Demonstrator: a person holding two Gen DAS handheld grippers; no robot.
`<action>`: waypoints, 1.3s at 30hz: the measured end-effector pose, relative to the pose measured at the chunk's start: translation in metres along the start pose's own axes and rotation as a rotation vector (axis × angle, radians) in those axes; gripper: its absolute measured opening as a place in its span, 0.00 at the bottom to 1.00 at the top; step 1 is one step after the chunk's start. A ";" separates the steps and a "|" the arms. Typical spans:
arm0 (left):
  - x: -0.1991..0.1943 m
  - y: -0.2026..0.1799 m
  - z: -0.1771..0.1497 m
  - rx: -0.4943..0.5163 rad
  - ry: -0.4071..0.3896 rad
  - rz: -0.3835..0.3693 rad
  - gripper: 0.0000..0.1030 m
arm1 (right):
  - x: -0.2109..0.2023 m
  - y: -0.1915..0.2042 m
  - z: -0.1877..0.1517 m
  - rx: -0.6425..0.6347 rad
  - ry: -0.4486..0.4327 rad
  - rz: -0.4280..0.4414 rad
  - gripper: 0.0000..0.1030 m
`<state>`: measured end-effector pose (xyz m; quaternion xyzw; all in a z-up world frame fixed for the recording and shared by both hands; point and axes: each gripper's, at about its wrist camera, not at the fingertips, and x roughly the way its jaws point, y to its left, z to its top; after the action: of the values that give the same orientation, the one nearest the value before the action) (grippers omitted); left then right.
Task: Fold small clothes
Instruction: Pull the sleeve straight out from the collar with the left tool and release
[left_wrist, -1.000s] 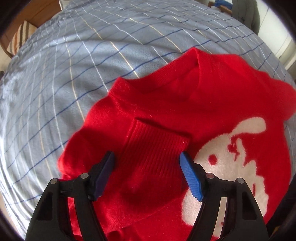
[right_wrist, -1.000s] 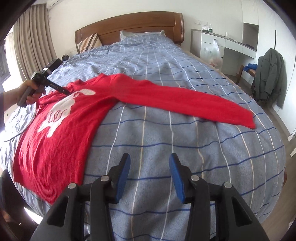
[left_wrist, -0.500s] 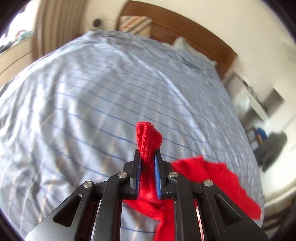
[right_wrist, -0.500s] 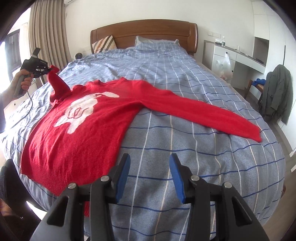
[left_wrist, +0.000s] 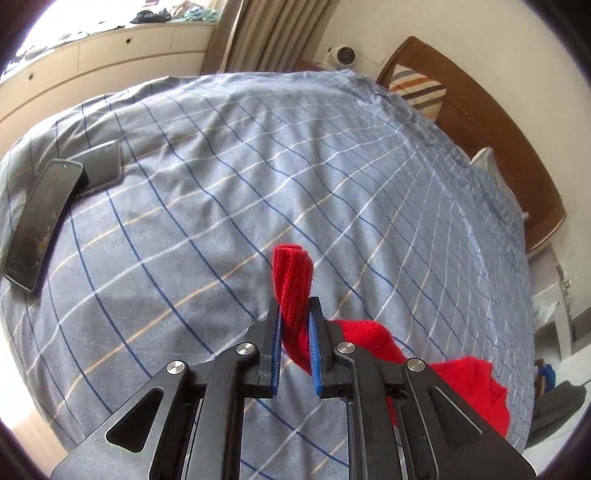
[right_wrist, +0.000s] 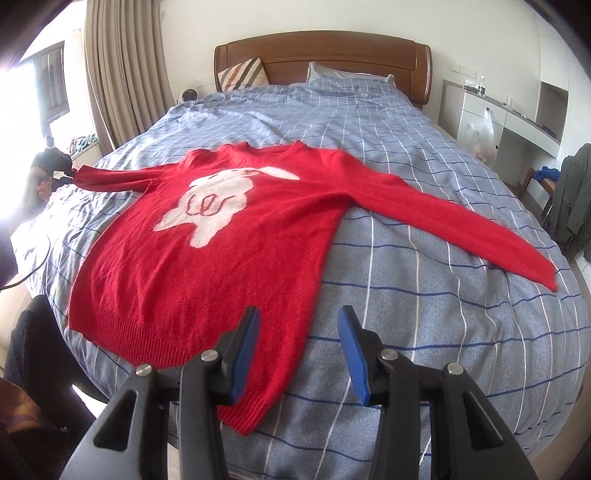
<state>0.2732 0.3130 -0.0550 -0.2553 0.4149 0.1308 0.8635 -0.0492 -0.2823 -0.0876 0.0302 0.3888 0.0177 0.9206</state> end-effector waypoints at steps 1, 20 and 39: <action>0.013 0.003 0.005 0.002 0.031 0.039 0.17 | 0.001 0.001 0.000 -0.002 0.002 0.002 0.43; 0.067 0.031 -0.017 0.137 0.134 -0.117 0.83 | 0.010 0.023 -0.001 -0.041 0.036 0.008 0.43; 0.043 0.075 -0.004 -0.064 0.051 -0.011 0.72 | 0.012 0.045 0.005 -0.092 0.021 0.026 0.43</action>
<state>0.2643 0.3740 -0.1163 -0.2881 0.4312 0.1327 0.8447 -0.0380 -0.2369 -0.0892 -0.0075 0.3969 0.0477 0.9166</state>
